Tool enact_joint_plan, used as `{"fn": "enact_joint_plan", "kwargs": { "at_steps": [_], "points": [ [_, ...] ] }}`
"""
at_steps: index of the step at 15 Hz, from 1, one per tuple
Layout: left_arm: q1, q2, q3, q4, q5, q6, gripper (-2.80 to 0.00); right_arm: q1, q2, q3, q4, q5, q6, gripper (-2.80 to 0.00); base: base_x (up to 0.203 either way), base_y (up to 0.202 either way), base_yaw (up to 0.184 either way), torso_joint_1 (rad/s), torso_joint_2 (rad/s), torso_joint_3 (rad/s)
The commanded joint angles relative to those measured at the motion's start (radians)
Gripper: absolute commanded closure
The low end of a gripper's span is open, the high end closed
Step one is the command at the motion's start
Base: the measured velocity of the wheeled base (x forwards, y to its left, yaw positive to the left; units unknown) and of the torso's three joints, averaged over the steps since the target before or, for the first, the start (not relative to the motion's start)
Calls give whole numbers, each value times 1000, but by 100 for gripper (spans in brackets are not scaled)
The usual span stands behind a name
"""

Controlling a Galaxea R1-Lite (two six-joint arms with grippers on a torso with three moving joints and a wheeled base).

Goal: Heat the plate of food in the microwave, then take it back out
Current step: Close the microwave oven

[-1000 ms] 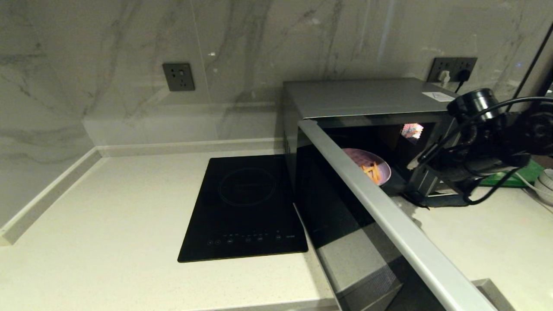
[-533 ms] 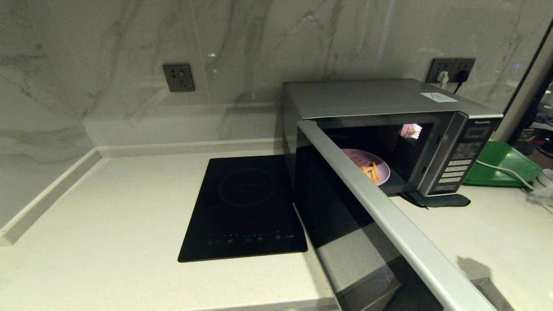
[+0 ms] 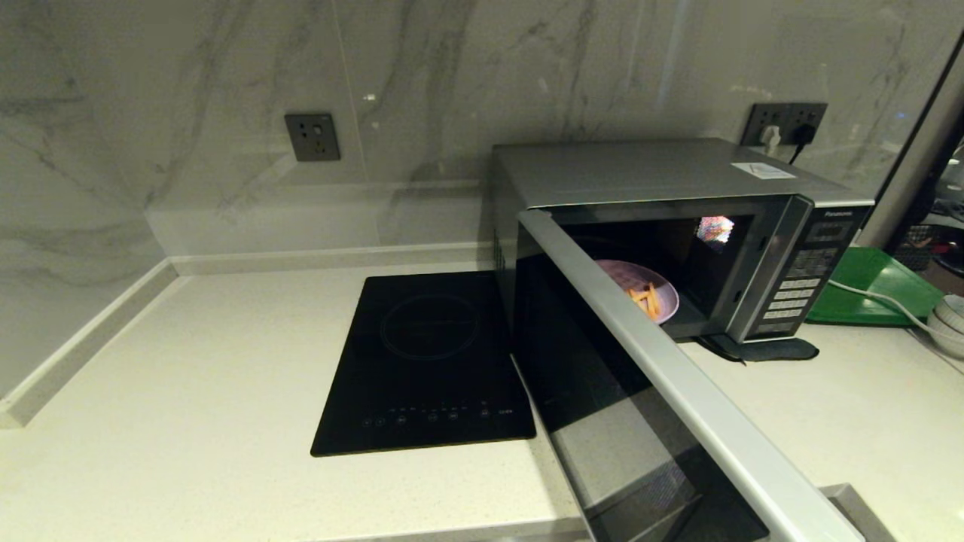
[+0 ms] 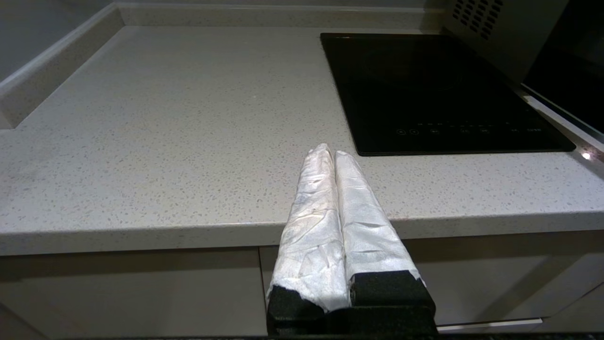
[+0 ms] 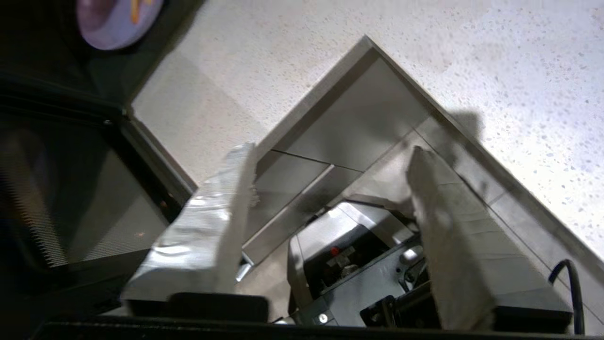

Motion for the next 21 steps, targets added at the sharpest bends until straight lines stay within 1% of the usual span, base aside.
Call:
{"fn": "enact_joint_plan", "kwargs": {
  "at_steps": [1, 2, 4, 6, 7, 8, 10, 11, 12, 15, 16, 17, 18, 19, 21],
  "points": [
    [0, 1, 0, 0, 1, -1, 0, 10, -14, -56, 9, 48, 4, 0, 0, 0, 0, 0, 0, 0],
    [0, 1, 0, 0, 1, -1, 0, 16, -10, -104, 28, 131, 5, 0, 0, 0, 0, 0, 0, 0],
    [0, 1, 0, 0, 1, -1, 0, 27, 6, -250, 125, 385, 7, 0, 0, 0, 0, 0, 0, 0],
    [0, 1, 0, 0, 0, -1, 0, 38, 67, -409, 246, 681, 8, 0, 0, 0, 0, 0, 0, 0],
    [0, 1, 0, 0, 0, -1, 0, 50, 113, -469, 280, 793, 7, 0, 0, 0, 0, 0, 0, 0],
    [0, 1, 0, 0, 1, -1, 0, 66, 162, -522, 302, 890, 8, 0, 0, 0, 0, 0, 0, 0],
    [0, 1, 0, 0, 1, -1, 0, 93, 263, -610, 325, 1046, 7, 0, 0, 0, 0, 0, 0, 0],
    [0, 1, 0, 0, 1, -1, 0, 105, 320, -649, 329, 1101, 7, 0, 0, 0, 0, 0, 0, 0],
    [0, 1, 0, 0, 1, -1, 0, 119, 383, -688, 330, 1134, 7, 0, 0, 0, 0, 0, 0, 0],
    [0, 1, 0, 0, 0, -1, 0, 185, 573, -833, 327, 1164, -8, 0, 0, 0, 0, 0, 0, 0],
    [0, 1, 0, 0, 0, -1, 0, 221, 632, -879, 325, 1154, -15, 0, 0, 0, 0, 0, 0, 0],
    [0, 1, 0, 0, 1, -1, 0, 283, 676, -903, 306, 1093, -26, 0, 0, 0, 0, 0, 0, 0],
    [0, 1, 0, 0, 1, -1, 0, 346, 702, -912, 281, 950, -38, 0, 0, 0, 0, 0, 0, 0],
    [0, 1, 0, 0, 1, -1, 0, 427, 723, -917, 261, 774, -58, 0, 0, 0, 0, 0, 0, 0],
    [0, 1, 0, 0, 1, -1, 0, 625, 760, -921, 234, 423, -138, 0, 0, 0, 0, 0, 0, 0]
  ]
}}
